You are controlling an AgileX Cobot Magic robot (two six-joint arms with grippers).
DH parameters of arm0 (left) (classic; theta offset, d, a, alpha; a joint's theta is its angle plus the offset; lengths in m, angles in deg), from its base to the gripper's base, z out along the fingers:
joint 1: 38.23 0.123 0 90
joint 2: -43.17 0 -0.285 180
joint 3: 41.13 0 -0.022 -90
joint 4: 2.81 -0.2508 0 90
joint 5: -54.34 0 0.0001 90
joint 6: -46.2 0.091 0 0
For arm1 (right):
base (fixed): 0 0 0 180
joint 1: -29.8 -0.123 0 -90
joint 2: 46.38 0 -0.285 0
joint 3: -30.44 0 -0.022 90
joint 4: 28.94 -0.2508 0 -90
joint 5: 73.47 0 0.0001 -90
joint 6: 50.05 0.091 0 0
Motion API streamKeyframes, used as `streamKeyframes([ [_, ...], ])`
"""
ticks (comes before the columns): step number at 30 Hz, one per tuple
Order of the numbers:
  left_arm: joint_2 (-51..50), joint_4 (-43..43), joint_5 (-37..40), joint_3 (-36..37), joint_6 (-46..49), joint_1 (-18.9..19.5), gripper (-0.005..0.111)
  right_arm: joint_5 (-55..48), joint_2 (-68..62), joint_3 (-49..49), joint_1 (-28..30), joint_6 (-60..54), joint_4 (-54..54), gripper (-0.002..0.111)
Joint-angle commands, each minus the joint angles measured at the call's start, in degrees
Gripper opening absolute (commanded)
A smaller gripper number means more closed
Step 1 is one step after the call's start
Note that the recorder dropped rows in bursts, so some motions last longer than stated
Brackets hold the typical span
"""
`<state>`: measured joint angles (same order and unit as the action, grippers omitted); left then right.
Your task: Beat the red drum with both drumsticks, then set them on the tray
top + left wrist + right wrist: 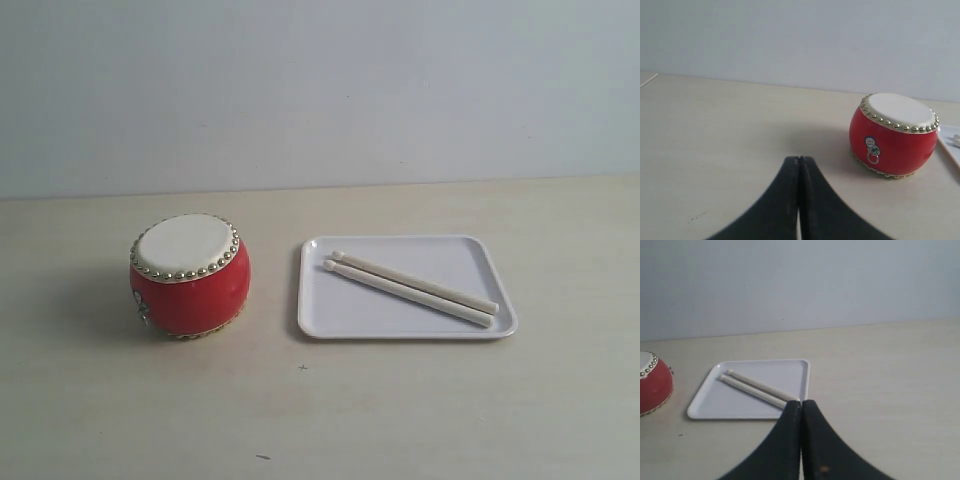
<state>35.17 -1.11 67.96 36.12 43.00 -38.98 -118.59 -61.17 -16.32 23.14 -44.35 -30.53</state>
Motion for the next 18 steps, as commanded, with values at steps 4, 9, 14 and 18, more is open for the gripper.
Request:
streamKeyframes([
  [4, 0.2, -0.2, -0.1, 0.0, 0.2, 0.2, 0.0, 8.8, 0.5, -2.5, 6.0, -1.3, 4.8, 0.0],
  [9, 0.2, -0.2, -0.1, 0.0, 0.2, 0.2, 0.0, 27.0, 0.5, -12.8, 19.6, -1.5, 5.1, 0.0],
  [14, 0.2, -0.2, -0.1, 0.0, 0.2, 0.2, 0.0, 36.9, 1.8, -21.9, 25.2, 0.4, 4.7, 0.0],
  [18, 0.2, -0.2, -0.1, 0.0, 0.2, 0.2, 0.0, 39.2, 5.1, -27.7, 26.6, 0.5, 4.3, 0.0],
])
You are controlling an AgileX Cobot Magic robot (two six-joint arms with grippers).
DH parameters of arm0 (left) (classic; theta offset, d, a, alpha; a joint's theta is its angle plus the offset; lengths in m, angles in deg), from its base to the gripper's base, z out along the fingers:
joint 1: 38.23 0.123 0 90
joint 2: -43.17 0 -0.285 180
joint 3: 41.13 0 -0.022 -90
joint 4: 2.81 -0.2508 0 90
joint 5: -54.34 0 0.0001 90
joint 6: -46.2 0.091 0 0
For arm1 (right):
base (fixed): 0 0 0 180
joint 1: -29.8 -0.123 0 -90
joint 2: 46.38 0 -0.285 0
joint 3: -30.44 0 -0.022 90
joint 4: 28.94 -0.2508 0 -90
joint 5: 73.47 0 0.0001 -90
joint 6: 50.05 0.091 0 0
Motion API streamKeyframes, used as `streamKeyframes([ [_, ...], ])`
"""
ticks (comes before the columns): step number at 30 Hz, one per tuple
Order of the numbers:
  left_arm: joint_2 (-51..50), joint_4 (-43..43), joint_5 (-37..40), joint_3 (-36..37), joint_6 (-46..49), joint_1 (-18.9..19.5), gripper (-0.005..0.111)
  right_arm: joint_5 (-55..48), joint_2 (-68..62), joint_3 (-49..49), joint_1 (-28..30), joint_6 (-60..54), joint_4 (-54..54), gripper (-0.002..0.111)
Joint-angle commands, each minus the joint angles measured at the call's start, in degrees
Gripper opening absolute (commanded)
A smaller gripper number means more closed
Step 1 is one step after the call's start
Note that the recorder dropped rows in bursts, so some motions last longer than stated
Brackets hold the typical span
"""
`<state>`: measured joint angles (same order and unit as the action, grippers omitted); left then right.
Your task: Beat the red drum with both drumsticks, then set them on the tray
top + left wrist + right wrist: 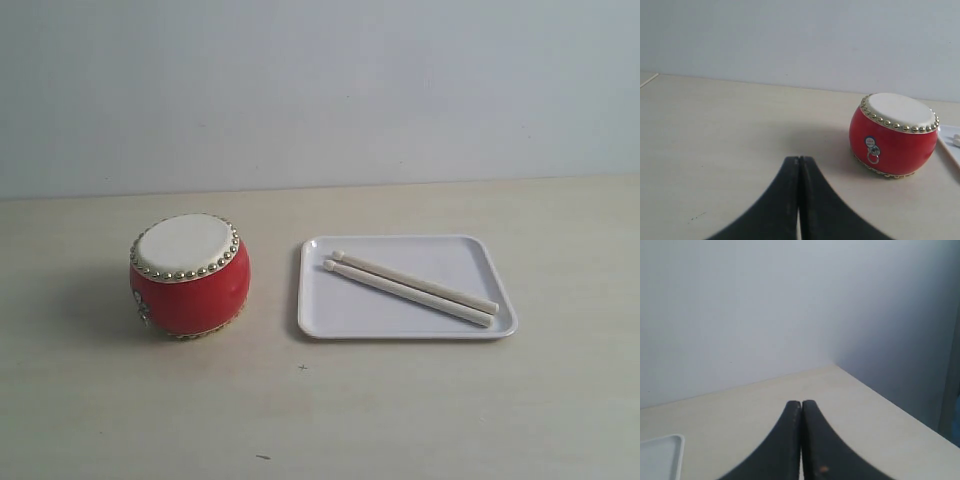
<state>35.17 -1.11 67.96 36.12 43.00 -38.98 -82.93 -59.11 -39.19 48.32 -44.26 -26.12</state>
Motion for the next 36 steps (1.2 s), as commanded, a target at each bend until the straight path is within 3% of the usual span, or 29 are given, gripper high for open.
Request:
streamKeyframes([
  [1, 0.2, -0.2, -0.1, 0.0, 0.2, 0.2, 0.0, 3.5, 4.3, -6.2, 1.5, 0.4, -0.8, 0.0],
  [6, 0.2, -0.2, -0.1, 0.0, 0.2, 0.2, 0.0, -0.7, 4.9, -7.6, 1.5, 0.4, -3.4, 0.0],
  [36, 0.2, -0.2, -0.1, 0.0, 0.2, 0.2, 0.0, -0.3, 4.9, -7.6, 1.5, 2.0, -3.4, 0.0],
])
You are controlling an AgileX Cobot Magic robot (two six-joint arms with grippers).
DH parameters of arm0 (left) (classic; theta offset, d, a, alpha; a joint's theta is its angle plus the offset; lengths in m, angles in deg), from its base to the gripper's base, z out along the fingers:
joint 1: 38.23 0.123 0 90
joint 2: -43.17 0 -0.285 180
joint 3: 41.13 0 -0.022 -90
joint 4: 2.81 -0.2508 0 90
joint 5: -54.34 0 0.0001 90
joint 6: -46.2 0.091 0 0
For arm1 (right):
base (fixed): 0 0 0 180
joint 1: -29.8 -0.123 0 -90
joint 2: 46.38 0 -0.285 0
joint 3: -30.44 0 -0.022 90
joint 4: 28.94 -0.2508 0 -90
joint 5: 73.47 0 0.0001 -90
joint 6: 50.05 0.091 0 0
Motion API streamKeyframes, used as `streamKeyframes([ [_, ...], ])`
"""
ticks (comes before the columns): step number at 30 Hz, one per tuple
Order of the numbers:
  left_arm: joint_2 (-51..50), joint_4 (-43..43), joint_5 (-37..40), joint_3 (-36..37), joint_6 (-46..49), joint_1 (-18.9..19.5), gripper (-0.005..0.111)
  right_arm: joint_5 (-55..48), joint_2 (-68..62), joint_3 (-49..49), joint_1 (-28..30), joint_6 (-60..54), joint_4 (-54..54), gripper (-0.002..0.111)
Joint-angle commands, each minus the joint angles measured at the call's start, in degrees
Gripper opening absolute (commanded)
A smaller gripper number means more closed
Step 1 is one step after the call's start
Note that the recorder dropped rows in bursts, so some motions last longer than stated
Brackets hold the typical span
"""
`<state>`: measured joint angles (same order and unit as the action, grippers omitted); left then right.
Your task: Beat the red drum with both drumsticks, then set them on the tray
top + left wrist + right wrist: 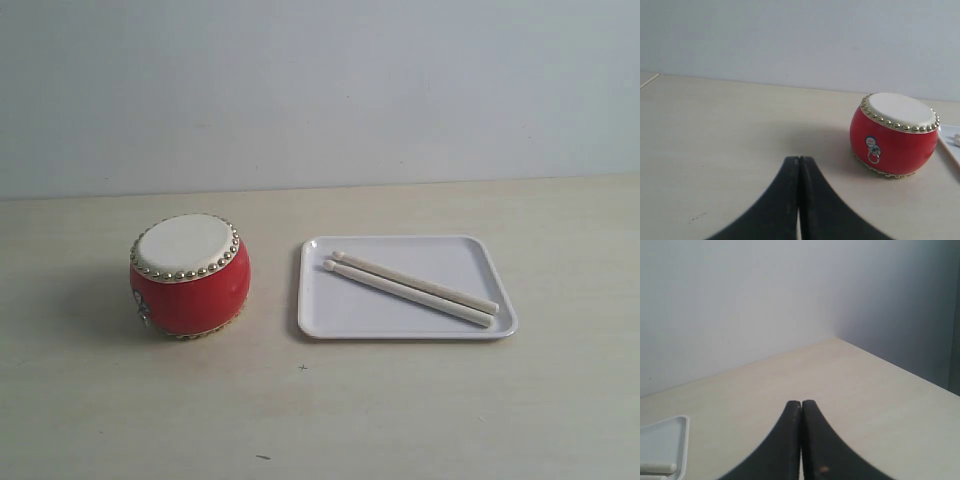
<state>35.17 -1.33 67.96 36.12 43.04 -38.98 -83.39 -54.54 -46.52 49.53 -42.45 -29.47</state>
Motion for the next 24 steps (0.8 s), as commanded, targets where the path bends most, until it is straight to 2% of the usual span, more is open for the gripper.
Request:
streamKeyframes([
  [1, 0.2, 0.0, -0.1, 0.0, 0.2, 0.2, 0.0, 0.2, 0.4, -0.3, 0.3, 0.1, 0.0, 0.0],
  [19, 0.2, 0.0, -0.1, 0.0, 0.2, 0.2, 0.0, 0.2, 0.4, -0.3, -0.4, 0.1, 0.0, 0.0],
  [24, 0.2, 0.0, -0.1, 0.0, 0.2, 0.2, 0.0, 0.2, 0.4, -0.3, -5.4, 0.1, 0.0, 0.0],
])
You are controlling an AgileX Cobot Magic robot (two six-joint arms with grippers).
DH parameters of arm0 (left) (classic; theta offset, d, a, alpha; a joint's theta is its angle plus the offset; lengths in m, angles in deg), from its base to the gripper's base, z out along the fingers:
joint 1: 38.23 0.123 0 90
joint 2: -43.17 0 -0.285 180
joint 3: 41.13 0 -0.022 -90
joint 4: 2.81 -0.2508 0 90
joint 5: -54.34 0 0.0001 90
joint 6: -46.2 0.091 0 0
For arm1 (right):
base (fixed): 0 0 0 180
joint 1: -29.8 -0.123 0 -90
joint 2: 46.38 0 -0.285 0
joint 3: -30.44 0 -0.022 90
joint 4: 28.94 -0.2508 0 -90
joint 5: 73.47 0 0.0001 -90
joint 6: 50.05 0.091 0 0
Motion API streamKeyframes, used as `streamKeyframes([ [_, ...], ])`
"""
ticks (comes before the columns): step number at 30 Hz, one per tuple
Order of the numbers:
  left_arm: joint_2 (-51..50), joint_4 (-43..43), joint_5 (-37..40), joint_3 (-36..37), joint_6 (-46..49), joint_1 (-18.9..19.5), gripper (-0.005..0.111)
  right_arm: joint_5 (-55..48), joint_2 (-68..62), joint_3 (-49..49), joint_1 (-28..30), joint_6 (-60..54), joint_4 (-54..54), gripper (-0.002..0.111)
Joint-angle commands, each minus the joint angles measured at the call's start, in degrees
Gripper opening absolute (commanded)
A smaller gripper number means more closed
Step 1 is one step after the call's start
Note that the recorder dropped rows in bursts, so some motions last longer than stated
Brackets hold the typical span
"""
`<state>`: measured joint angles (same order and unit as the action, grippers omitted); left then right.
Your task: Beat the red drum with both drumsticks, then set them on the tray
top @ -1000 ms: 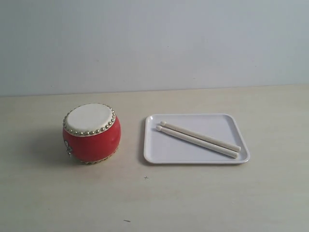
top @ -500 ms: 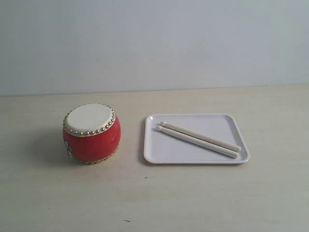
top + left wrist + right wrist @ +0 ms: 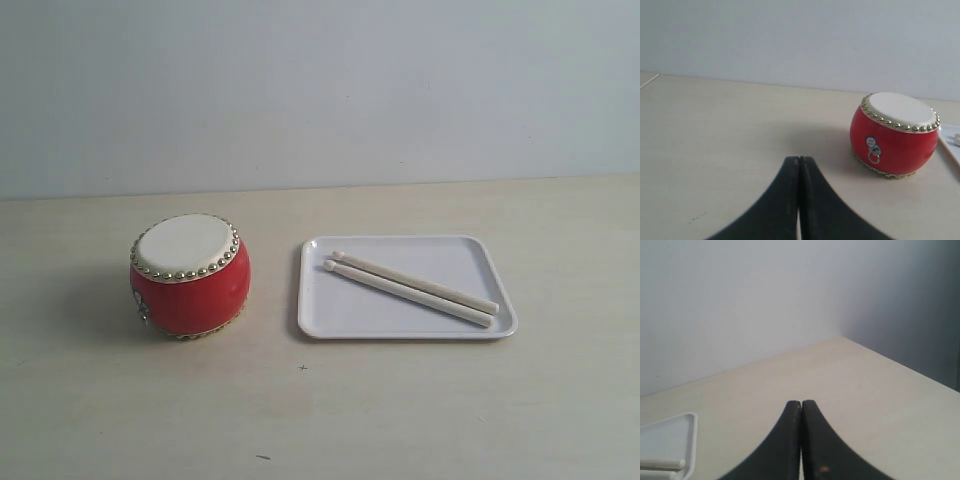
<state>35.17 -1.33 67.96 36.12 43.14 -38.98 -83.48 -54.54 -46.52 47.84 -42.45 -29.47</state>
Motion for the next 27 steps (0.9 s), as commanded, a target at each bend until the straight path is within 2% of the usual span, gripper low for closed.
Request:
streamKeyframes([
  [1, 0.2, 0.0, -0.1, 0.0, 0.1, 0.2, 0.0, 0.2, 0.4, -0.3, -5.2, 0.1, 0.0, 0.0],
  [6, 0.2, 0.0, -0.1, 0.0, 0.1, 0.2, 0.0, 0.2, 0.4, -0.3, -12.5, 0.1, 0.0, 0.0],
  [8, 0.2, 0.0, -0.1, 0.0, 0.1, 0.2, 0.0, 0.2, 0.4, -0.3, -13.8, 0.1, 0.0, 0.0],
  [27, 0.2, 0.0, -0.1, 0.0, 0.1, 0.2, 0.0, 0.2, 0.4, -0.3, -13.4, 0.1, 0.0, 0.0],
])
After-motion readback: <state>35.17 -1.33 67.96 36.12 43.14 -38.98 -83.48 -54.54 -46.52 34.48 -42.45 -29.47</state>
